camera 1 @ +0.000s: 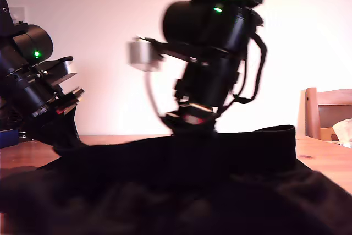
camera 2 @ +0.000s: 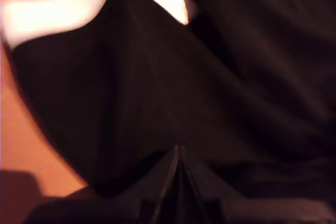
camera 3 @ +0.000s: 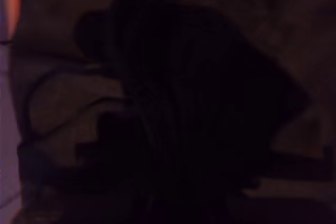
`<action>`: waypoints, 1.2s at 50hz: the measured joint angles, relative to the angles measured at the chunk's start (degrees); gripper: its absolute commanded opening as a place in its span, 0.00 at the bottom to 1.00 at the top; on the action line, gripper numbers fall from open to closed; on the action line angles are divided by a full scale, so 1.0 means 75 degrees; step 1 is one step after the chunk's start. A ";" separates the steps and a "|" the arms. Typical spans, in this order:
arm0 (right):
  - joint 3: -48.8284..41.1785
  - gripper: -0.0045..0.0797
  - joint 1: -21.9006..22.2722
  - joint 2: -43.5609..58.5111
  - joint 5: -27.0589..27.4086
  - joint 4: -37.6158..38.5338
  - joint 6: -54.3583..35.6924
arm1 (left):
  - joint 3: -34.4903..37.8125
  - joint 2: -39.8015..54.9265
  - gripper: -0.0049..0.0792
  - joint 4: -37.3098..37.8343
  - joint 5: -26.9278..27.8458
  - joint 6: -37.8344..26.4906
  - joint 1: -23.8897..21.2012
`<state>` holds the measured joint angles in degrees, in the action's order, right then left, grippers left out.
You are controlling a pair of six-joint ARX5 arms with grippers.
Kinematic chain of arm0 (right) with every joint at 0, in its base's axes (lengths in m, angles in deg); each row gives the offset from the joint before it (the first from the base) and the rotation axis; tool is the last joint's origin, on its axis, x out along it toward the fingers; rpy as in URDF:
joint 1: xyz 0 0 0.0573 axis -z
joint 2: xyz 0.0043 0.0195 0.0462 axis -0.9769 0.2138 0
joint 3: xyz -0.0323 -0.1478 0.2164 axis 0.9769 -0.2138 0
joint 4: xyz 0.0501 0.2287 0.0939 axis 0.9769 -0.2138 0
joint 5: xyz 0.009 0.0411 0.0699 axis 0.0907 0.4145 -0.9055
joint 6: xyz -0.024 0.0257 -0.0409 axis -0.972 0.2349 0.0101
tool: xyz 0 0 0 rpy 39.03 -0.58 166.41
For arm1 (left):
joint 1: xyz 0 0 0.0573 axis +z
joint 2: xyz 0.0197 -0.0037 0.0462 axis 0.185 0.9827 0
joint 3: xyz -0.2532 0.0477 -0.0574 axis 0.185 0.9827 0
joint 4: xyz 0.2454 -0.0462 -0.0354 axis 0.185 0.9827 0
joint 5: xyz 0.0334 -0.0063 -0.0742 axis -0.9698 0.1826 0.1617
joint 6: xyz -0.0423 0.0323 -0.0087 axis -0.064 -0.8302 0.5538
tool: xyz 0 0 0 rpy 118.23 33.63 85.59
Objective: Fold the shorts in front of you. After folding it, place it to the left side.
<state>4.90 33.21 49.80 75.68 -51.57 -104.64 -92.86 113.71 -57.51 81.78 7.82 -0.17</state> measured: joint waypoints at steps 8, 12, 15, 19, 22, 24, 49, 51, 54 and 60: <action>0.0000 0.04 -0.0050 0.0000 -0.0003 -0.0009 0.0052 | 0.0000 0.0000 0.04 0.1102 -0.0032 0.0000 -0.0058; 0.0000 0.04 -0.0035 0.0000 -0.0003 -0.0012 0.0172 | 0.0000 0.0000 0.04 0.1411 -0.0449 -0.0003 -0.0058; 0.0000 0.04 -0.0023 -0.0006 -0.0003 -0.0020 0.0175 | 0.0000 0.0000 0.04 0.1588 -0.0577 0.0000 -0.0058; 0.0000 0.04 -0.0020 -0.0009 -0.0003 -0.0035 0.0198 | 0.0000 0.0000 0.04 0.1923 -0.1014 0.0073 -0.0058; 0.0000 0.04 -0.0023 -0.0026 -0.0003 -0.0079 0.0198 | 0.0000 0.0000 0.04 0.2215 -0.1183 0.0111 -0.0058; 0.0000 0.04 -0.0023 -0.0047 -0.0003 -0.0099 0.0221 | 0.0000 -0.0006 0.04 0.2381 -0.1224 0.0230 -0.0058; 0.0006 0.04 -0.0023 -0.0781 -0.0265 -0.1364 0.0804 | -0.0026 -0.0041 0.04 0.4520 -0.1460 0.0294 -0.0804; 0.0006 0.04 -0.0023 -0.0781 -0.0391 -0.1510 0.0810 | -0.0023 -0.0041 0.04 0.4651 -0.1469 0.0239 -0.0915; 0.0006 0.04 -0.0023 -0.0781 -0.0478 -0.1667 0.0828 | -0.0023 -0.0041 0.04 0.4765 -0.1495 0.0198 -0.1084; 0.0006 0.04 -0.0023 -0.0781 -0.0606 -0.1740 0.0831 | -0.0023 -0.0041 0.04 0.4756 -0.1658 0.0195 -0.1274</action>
<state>4.95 33.03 43.94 71.13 -64.62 -98.41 -93.03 113.41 -21.84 69.34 9.28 -9.72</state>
